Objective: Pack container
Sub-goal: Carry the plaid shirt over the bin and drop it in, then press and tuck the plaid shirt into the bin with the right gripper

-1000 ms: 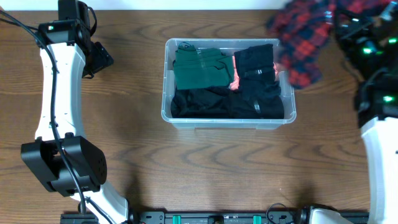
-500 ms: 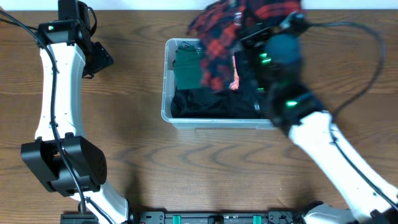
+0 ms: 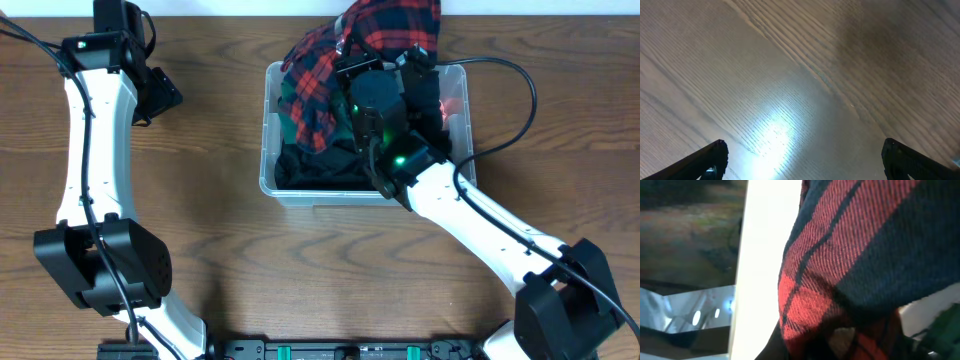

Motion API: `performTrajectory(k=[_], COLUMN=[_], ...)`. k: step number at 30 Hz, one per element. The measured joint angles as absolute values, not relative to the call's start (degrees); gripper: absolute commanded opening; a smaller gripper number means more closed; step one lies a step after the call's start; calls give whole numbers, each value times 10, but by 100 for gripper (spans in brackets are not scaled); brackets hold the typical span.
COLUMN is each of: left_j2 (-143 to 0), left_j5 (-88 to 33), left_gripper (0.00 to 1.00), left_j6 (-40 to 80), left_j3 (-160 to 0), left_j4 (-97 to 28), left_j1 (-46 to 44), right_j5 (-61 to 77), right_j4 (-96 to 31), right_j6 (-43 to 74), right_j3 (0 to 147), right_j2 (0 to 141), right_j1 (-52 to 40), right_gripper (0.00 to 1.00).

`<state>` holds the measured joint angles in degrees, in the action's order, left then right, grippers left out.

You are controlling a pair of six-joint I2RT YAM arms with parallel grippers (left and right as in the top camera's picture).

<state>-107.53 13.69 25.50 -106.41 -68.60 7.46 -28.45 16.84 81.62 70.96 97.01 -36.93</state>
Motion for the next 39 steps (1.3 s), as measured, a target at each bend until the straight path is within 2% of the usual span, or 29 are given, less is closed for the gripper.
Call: performTrajectory(k=[23, 39], left_j2=[-1075, -1075], left_j5=[137, 137], left_gripper=[98, 98], left_j6=[255, 255], left_j3=[-1064, -1064], left_j4=[-686, -686], left_j1=[74, 75], right_j5=[-227, -267], right_j4=[-122, -202], right_j6=[823, 748], right_j3=[710, 710], right_j2=[971, 971], right_j1=[-369, -375], right_gripper=[1, 1])
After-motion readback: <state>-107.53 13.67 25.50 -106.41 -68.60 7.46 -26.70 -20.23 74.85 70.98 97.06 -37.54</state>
